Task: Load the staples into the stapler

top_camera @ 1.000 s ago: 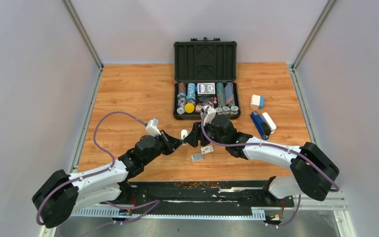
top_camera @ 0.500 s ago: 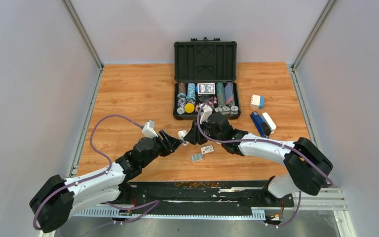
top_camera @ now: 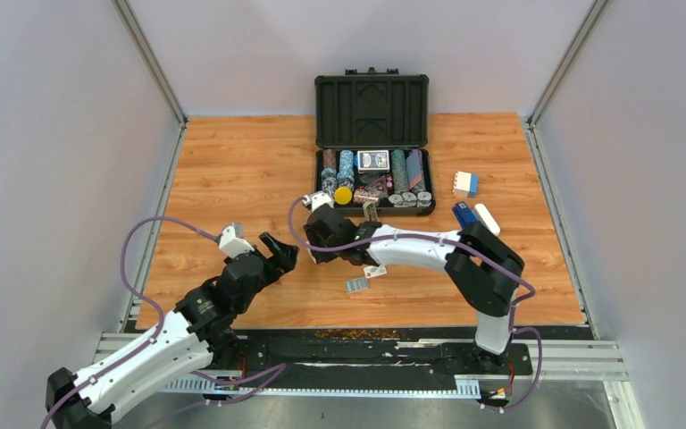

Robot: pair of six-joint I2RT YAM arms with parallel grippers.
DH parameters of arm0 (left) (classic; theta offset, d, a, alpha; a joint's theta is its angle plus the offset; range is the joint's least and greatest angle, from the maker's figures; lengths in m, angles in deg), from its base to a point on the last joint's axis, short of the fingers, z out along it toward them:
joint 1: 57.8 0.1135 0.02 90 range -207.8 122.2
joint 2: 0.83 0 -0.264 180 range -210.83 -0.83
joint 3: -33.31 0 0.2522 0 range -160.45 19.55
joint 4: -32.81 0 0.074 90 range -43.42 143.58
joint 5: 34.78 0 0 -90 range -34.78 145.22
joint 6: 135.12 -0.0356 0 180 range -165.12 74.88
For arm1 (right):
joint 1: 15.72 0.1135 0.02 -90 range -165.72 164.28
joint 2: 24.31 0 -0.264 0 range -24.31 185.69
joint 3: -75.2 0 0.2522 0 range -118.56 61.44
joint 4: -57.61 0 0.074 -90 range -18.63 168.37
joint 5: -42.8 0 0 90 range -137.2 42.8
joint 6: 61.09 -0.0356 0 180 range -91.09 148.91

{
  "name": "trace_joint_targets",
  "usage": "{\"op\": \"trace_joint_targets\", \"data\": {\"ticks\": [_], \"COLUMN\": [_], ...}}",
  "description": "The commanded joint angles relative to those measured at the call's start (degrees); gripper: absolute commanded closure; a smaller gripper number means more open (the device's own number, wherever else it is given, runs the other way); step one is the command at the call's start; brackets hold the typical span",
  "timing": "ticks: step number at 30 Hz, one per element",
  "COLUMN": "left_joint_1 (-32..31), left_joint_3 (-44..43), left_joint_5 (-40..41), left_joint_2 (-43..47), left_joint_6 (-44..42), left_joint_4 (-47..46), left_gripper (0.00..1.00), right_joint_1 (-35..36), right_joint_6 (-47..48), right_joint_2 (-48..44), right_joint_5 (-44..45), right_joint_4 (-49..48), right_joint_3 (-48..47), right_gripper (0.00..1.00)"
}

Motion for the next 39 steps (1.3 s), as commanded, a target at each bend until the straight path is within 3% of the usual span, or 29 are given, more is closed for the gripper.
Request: {"op": "trace_joint_targets", "data": {"ticks": [1, 5, 8, 14, 17, 24, 29, 36, 39], "left_joint_1": [0.23, 0.27, 0.23, 0.26, 0.27, 0.23, 0.25, 0.23, 0.31], "left_joint_3": [-5.0, -7.26, -8.9, -11.44, -13.19, -19.01, -21.66, -23.74, -25.56], "left_joint_5": [6.96, 6.61, 5.86, 4.17, 3.23, 0.43, -0.93, -1.74, -1.59], "left_joint_2": [-0.29, -4.33, -7.11, -11.11, -14.28, -26.99, -36.48, -48.36, -51.95], "left_joint_6": [0.66, 1.31, 1.51, 1.47, 1.34, 2.17, 3.04, 4.08, 3.44], "left_joint_4": [11.4, 13.43, 13.65, 12.34, 11.54, 9.31, 5.53, 1.96, 1.22], "left_gripper": [0.0, 0.0, 0.0, 0.0, 0.0, 0.02, 0.08, 0.23, 0.36], "right_joint_1": [2.51, 3.87, 4.28, 4.37, 4.43, 4.06, 2.86, 0.17, -0.31], "right_joint_6": [1.81, 1.98, 2.56, 3.88, 4.86, 5.75, 4.83, 4.12, 4.34], "right_joint_2": [5.02, 7.3, 6.02, -2.25, -7.22, -19.51, -31.46, -45.15, -48.01], "right_joint_5": [8.35, 8.58, 8.72, 9.98, 13.29, 30.1, 36.94, 38.18, 38.21], "right_joint_4": [6.53, 6.97, 7.53, 7.58, 8.42, 14.03, 16.56, 16.61, 16.5], "right_joint_3": [-6.24, -7.71, -7.25, -3.27, -0.12, 9.46, 17.02, 25.22, 26.92], "right_gripper": [0.89, 0.79, 0.64, 0.34, 0.27, 0.15, 0.11, 0.08, 0.07]}}
